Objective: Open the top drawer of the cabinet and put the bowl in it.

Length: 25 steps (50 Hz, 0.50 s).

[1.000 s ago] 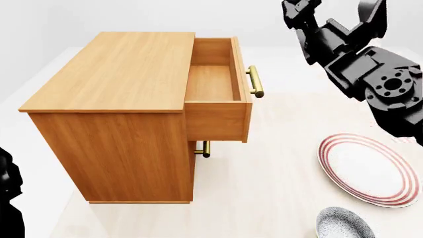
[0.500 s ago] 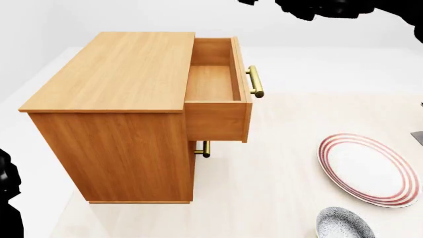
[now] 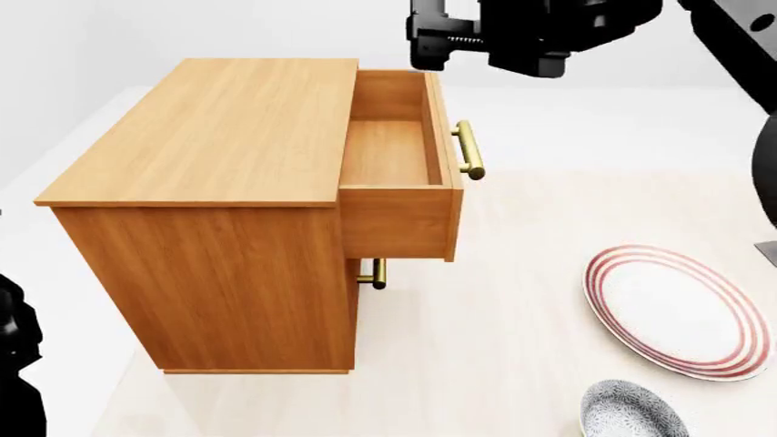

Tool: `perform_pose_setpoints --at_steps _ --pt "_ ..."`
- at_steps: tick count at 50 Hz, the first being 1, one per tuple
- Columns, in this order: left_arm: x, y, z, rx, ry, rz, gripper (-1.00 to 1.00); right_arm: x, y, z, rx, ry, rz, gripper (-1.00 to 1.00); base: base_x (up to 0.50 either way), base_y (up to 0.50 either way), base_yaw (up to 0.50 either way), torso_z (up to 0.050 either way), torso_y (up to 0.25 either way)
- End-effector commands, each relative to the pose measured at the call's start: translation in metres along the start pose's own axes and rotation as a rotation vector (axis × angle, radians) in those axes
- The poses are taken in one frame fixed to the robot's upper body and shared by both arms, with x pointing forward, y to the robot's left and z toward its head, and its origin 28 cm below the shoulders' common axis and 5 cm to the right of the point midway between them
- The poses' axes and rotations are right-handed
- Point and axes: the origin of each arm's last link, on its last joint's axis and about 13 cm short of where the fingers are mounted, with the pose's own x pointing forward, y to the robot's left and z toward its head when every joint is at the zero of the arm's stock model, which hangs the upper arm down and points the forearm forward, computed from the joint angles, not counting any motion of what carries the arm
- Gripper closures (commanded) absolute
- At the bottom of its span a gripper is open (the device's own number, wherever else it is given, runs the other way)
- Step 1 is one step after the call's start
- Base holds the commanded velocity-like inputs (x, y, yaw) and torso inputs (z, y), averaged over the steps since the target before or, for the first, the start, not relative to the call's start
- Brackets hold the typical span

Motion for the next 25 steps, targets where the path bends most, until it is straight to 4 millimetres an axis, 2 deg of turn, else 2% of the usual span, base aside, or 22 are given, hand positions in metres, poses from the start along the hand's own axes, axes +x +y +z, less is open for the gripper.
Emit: perform_pose_setpoints --at_steps 1,25 --pt "-0.001 0.0 -0.003 0.005 0.004 -0.001 -1.0 0.006 0.005 -0.008 -0.039 0.079 -0.008 -1.0 0.0 0.0 0.0 0.0 0.0" --pt "-0.005 -0.001 -0.008 0.011 0.013 -0.011 -1.0 0.031 0.0 -0.032 -0.066 0.165 -0.032 -1.0 0.0 0.0 0.0 0.0 0.0"
